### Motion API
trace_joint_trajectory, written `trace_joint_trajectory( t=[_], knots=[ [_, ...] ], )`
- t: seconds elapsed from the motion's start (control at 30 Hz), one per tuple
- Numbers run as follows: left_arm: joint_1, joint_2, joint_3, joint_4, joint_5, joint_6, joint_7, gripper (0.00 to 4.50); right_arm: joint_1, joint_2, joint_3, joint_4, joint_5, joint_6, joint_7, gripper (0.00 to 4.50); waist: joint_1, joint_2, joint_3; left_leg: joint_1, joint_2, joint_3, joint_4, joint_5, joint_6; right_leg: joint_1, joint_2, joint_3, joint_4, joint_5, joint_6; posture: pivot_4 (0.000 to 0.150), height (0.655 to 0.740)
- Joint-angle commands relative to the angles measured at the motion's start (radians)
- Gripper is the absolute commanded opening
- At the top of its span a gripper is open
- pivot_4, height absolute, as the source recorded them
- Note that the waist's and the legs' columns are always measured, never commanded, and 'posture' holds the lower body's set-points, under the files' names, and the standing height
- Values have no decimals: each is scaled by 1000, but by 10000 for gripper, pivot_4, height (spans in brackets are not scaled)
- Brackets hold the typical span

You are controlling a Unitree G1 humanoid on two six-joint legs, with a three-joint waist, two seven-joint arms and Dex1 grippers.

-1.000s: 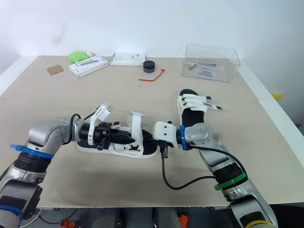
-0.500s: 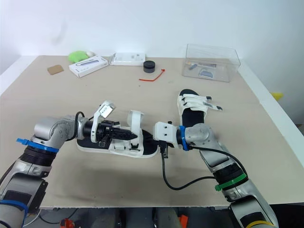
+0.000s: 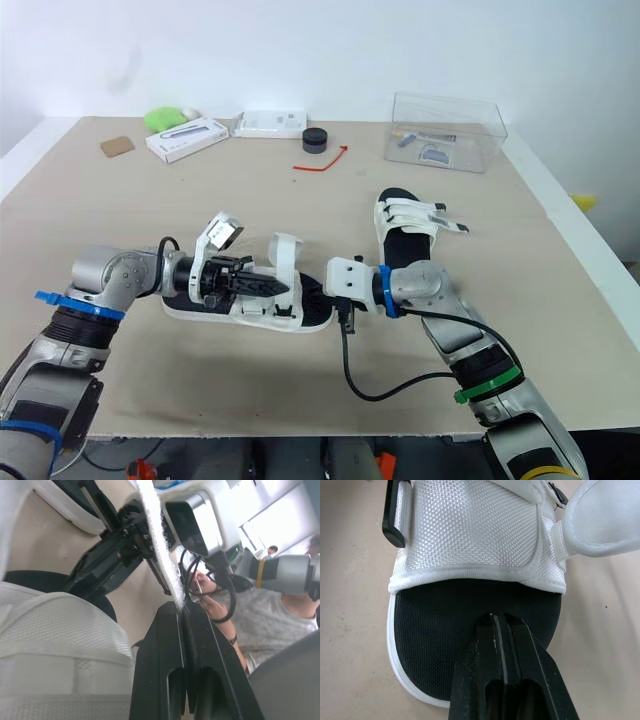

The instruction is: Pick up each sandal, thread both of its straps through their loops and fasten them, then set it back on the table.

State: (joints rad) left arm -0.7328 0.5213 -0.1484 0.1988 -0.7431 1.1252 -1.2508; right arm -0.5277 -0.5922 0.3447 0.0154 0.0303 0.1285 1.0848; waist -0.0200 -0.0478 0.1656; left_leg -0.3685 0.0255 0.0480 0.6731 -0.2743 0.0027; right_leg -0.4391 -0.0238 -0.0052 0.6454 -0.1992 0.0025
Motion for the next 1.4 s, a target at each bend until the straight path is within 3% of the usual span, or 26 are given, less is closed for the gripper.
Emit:
trace_joint_trajectory(
  t=[0.03,0.7,1.4],
  knots=[
    [-29,0,25,2,5,-26,-7,642,31,-29,26,32,-47,26,10,0,0,0,0,0,0,0,0,0,0,0,0,0,0,0,0,1500,7400],
    [31,45,-79,-54,82,-93,-55,642,38,-30,26,23,-45,35,7,0,0,0,0,0,0,0,0,0,0,0,0,0,0,0,0,1500,7400],
    [-8,18,-75,-13,128,-142,-67,642,44,-30,26,17,-45,40,3,0,0,0,0,0,0,0,0,0,0,0,0,0,0,0,0,1500,7400]
  ],
)
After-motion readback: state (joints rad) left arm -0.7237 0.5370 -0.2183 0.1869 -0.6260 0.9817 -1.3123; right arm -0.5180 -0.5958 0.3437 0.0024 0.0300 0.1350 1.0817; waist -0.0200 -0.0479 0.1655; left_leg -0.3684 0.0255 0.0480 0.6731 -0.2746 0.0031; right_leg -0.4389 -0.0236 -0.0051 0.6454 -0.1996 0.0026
